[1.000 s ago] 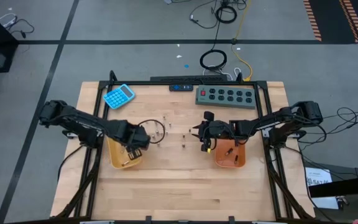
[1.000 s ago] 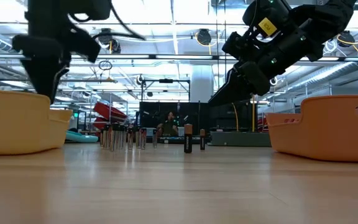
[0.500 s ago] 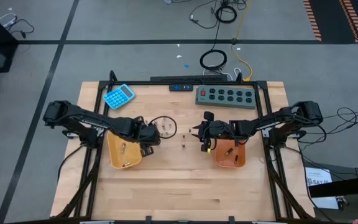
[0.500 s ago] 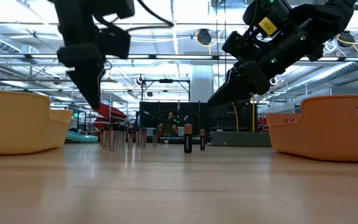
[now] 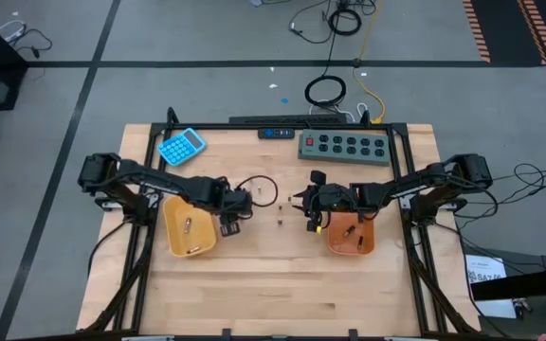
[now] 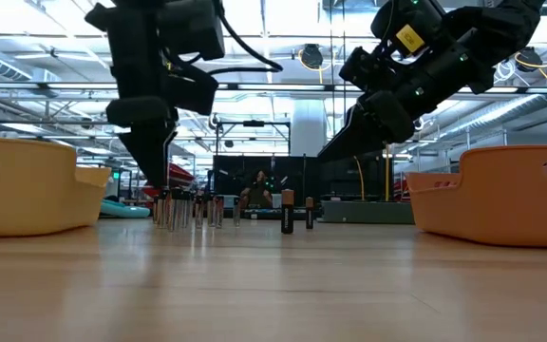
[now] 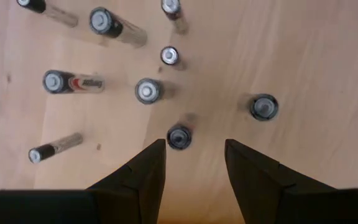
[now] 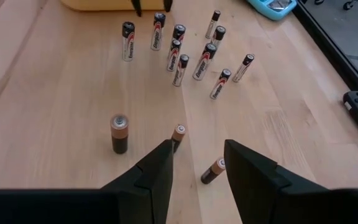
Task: Sort batteries
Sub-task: Put the silver battery into the yellow bin
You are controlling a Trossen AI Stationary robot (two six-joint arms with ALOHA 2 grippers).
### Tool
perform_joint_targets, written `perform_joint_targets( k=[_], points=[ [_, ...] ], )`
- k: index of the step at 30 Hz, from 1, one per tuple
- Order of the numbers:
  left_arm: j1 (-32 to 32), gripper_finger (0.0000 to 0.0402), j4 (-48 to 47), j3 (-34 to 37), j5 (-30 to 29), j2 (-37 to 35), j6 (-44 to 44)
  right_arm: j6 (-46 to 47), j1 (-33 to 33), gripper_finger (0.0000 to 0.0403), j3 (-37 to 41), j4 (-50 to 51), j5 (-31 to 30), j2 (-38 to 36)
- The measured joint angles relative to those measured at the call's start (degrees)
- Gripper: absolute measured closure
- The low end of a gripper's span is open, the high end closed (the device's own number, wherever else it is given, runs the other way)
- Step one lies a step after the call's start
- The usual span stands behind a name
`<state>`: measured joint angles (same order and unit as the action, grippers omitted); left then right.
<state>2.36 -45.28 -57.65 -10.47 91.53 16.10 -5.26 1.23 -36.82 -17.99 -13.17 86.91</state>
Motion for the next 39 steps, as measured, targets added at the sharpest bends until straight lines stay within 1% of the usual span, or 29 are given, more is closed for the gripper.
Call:
perform_joint_targets(
  k=[10,18,26,29,36,39],
  points=[
    [-2.46,0.0226,1.77,0.00,2.07,0.50,-0.48,-0.15,0.00,0.0268,0.00,0.25,-0.02,0.00],
    [-2.50,0.0226,2.74,0.00,2.03,3.36,-0.60,-0.15,0.00,0.0268,0.00,0.27,-0.02,0.00],
    [-3.09,0.0230,3.24,0.00,1.97,3.52,-1.46,-0.15,0.00,0.0268,0.00,0.32,-0.02,0.00],
    [-3.24,0.0247,3.28,0.00,2.37,3.52,-1.46,-0.15,0.00,0.0268,0.00,0.32,-0.04,0.00],
    [-3.14,0.0317,3.24,0.00,3.96,3.52,-1.47,-0.14,0.00,0.0268,0.00,0.27,-0.04,0.00],
    [-3.14,0.0337,3.12,0.00,4.08,3.52,-1.46,-0.13,0.00,0.0268,0.00,0.27,-0.04,0.00]
  ],
)
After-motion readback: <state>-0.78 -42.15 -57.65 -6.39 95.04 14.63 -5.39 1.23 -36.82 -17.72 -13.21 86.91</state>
